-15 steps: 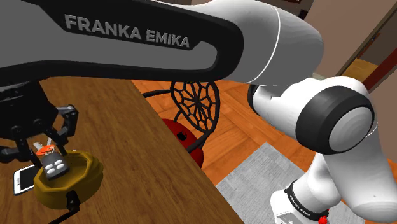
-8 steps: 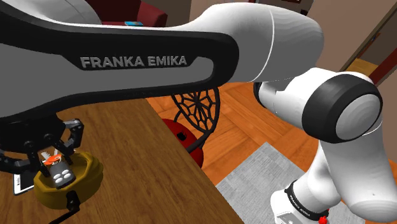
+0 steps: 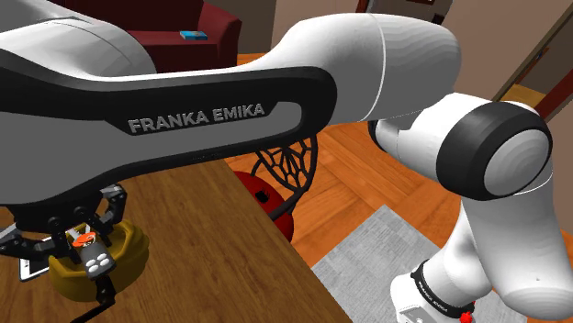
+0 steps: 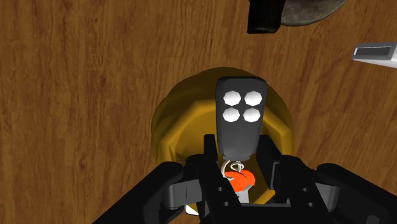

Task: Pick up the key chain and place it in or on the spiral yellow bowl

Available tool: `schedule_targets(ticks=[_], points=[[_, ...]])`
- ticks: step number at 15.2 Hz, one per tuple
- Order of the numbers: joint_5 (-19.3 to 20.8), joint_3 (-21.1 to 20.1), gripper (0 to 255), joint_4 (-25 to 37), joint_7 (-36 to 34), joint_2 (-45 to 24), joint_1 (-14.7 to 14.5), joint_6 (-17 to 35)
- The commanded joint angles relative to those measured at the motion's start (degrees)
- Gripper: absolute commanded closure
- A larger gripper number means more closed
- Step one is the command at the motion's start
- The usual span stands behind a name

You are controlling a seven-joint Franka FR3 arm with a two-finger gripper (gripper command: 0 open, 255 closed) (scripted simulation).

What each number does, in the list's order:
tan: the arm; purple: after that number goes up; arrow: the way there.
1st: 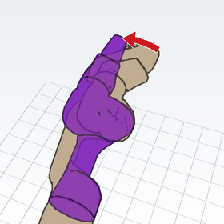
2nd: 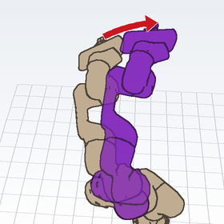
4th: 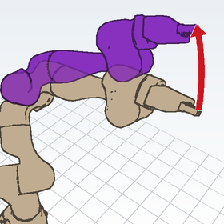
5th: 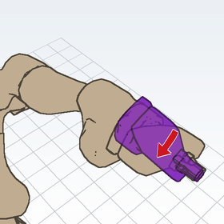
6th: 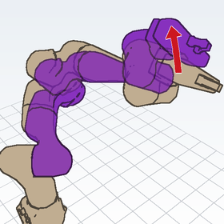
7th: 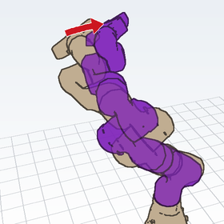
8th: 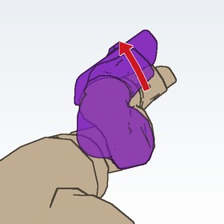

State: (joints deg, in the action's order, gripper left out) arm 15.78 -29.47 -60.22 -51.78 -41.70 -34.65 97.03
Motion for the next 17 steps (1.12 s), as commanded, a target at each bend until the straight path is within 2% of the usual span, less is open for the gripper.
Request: schedule_targets(ticks=[1, 4, 5, 10, 14, 17], points=[[0.01, 0.0, 255, -0.03, -0.02, -0.04, -0.02, 0.05], [0.01, 0.0, 255, -0.03, -0.02, -0.04, -0.02, 0.05], [0.01, 0.0, 0, 0.0, -0.02, -0.06, -0.03, 0.04], [0.01, 0.0, 0, -0.03, -0.02, -0.04, -0.02, 0.05], [0.49, 0.44, 0, 12.03, 0.94, -2.39, -2.83, -9.11], [0.48, 0.45, 0, 11.99, 0.93, -2.37, -2.82, -9.09]])
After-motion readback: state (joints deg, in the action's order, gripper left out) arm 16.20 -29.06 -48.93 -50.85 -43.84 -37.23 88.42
